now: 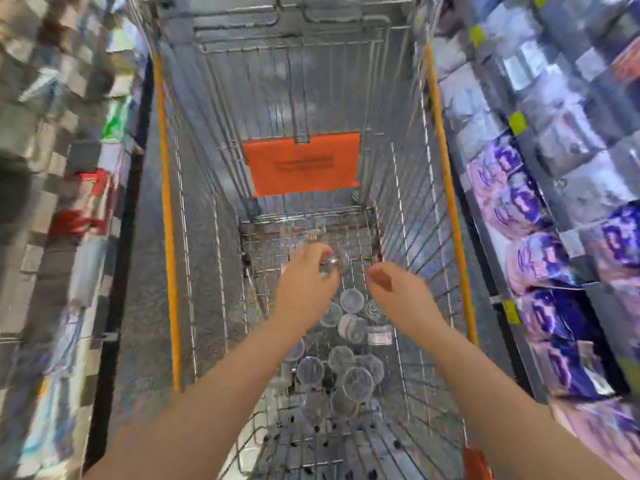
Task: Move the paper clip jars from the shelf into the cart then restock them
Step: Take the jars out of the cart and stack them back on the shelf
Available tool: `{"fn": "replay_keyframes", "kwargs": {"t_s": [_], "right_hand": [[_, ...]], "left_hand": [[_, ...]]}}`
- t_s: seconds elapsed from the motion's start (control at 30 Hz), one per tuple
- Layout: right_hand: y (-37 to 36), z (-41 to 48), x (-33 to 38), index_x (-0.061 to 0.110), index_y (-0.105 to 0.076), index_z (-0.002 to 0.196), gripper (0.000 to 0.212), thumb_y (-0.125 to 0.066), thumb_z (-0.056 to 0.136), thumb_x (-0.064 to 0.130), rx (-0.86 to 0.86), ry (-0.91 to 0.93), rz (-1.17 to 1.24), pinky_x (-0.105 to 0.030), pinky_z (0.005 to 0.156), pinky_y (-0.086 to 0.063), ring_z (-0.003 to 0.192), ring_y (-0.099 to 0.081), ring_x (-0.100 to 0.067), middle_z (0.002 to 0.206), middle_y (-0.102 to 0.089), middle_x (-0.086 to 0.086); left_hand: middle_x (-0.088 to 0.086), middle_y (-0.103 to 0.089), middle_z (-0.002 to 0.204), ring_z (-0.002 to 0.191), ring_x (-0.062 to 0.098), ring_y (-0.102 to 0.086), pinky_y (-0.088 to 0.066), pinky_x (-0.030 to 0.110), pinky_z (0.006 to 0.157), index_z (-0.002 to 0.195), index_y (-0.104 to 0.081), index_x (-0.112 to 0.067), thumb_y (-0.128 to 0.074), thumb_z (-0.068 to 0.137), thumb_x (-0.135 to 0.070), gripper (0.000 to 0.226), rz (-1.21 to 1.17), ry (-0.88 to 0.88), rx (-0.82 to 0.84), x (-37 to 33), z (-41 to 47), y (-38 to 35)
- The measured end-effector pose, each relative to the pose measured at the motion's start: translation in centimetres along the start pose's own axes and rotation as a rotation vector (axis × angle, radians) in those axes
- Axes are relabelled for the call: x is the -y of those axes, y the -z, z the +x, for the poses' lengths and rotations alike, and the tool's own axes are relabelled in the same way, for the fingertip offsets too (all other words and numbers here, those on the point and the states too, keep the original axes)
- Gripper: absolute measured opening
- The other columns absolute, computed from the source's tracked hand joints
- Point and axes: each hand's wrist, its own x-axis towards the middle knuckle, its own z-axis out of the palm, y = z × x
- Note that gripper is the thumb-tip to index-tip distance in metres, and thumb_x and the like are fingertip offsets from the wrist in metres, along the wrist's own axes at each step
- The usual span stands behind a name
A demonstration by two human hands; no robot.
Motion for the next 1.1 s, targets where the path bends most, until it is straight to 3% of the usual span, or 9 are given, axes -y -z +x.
{"fn": "replay_keyframes", "kwargs": {"t_s": [0.1, 0.23, 0.4, 0.47, 0.57, 0.73, 0.93, 1.03, 1.1], "right_hand": [[-2.1, 2.1, -1.5, 0.020, -0.053, 0.124, 0.030, -0.048, 0.094, 0.018, 0.027, -0.090, -0.003, -0.028, 0.074, -0.044, 0.089, -0.055, -0.015, 0.112, -0.063, 0.000], [-5.7, 5.0, -3.7, 0.021, -0.047, 0.131, 0.040, -0.054, 0.091, 0.018, 0.049, -0.242, 0.006, -0.025, 0.072, -0.037, 0.096, -0.055, -0.019, 0.122, -0.059, -0.001], [-10.7, 8.4, -6.2, 0.020, -0.042, 0.135, 0.051, -0.059, 0.086, 0.026, 0.104, -0.355, -0.070, -0.040, 0.091, -0.046, 0.113, -0.053, -0.029, 0.128, -0.053, -0.009], [-12.1, 9.6, -7.2, 0.018, -0.034, 0.139, 0.056, -0.057, 0.089, 0.028, 0.159, -0.368, -0.179, -0.040, 0.095, -0.042, 0.120, -0.047, -0.031, 0.135, -0.043, -0.011], [-13.8, 11.6, -8.9, 0.017, -0.029, 0.141, 0.062, -0.059, 0.089, 0.032, 0.161, -0.315, -0.322, -0.041, 0.097, -0.039, 0.125, -0.041, -0.031, 0.140, -0.038, -0.009], [-16.1, 15.2, -11.7, 0.033, -0.017, 0.146, 0.077, -0.064, 0.086, 0.038, 0.300, -0.312, -0.531, -0.049, 0.108, -0.031, 0.135, -0.029, -0.033, 0.153, -0.022, -0.005], [-16.9, 17.1, -12.1, 0.030, -0.037, 0.132, 0.059, -0.068, 0.082, 0.028, 0.275, -0.263, -0.641, -0.045, 0.098, -0.033, 0.117, -0.051, -0.028, 0.137, -0.044, -0.003], [-15.3, 16.1, -11.1, 0.025, -0.037, 0.130, 0.066, -0.072, 0.076, 0.041, 0.182, -0.256, -0.509, -0.042, 0.097, -0.039, 0.114, -0.052, -0.028, 0.128, -0.050, -0.001], [-13.7, 14.8, -9.5, 0.024, -0.036, 0.133, 0.069, -0.073, 0.076, 0.034, 0.137, -0.250, -0.350, -0.039, 0.098, -0.041, 0.115, -0.046, -0.025, 0.127, -0.048, 0.000]], "left_hand": [[-0.003, -0.049, 0.115, 0.092, 0.006, -0.046, -0.032, 0.009, 0.072, 0.126, -0.047, -0.017, -0.054, 0.091, -0.021, 0.035, 0.020, 0.043, 0.031, 1.9, 1.1, -1.9], [0.000, -0.051, 0.120, 0.096, 0.006, -0.041, -0.035, 0.017, 0.078, 0.132, -0.039, -0.018, -0.058, 0.088, -0.023, 0.048, 0.063, 0.099, 0.036, 4.6, 2.2, -4.8], [-0.002, -0.054, 0.110, 0.086, 0.016, -0.056, -0.047, 0.031, 0.067, 0.136, -0.029, -0.024, -0.062, 0.086, -0.022, 0.061, 0.037, 0.226, 0.114, 8.2, 3.5, -9.2], [0.006, -0.050, 0.127, 0.094, 0.021, -0.057, -0.050, 0.034, 0.079, 0.145, -0.015, -0.024, -0.061, 0.086, -0.026, 0.075, 0.100, 0.237, 0.189, 9.7, 4.0, -10.9], [0.006, -0.026, 0.150, 0.124, 0.024, -0.042, -0.037, 0.034, 0.101, 0.148, 0.001, -0.027, -0.066, 0.083, -0.035, 0.093, 0.162, 0.229, 0.275, 11.5, 5.1, -12.7], [0.003, -0.001, 0.157, 0.140, 0.024, -0.022, -0.028, 0.033, 0.110, 0.144, 0.016, -0.036, -0.070, 0.078, -0.039, 0.108, 0.232, 0.192, 0.364, 14.3, 6.2, -15.5], [0.003, -0.009, 0.156, 0.138, 0.023, -0.027, -0.029, 0.037, 0.112, 0.147, 0.007, -0.033, -0.073, 0.075, -0.043, 0.108, 0.246, 0.234, 0.431, 16.7, 4.9, -16.5], [0.002, -0.019, 0.152, 0.135, 0.021, -0.032, -0.032, 0.037, 0.111, 0.147, -0.003, -0.033, -0.074, 0.075, -0.038, 0.101, 0.200, 0.269, 0.410, 16.4, 4.3, -16.0], [0.003, -0.033, 0.145, 0.129, 0.020, -0.038, -0.034, 0.035, 0.108, 0.146, -0.014, -0.029, -0.071, 0.077, -0.037, 0.091, 0.186, 0.292, 0.426, 15.7, 3.7, -15.3]]}}
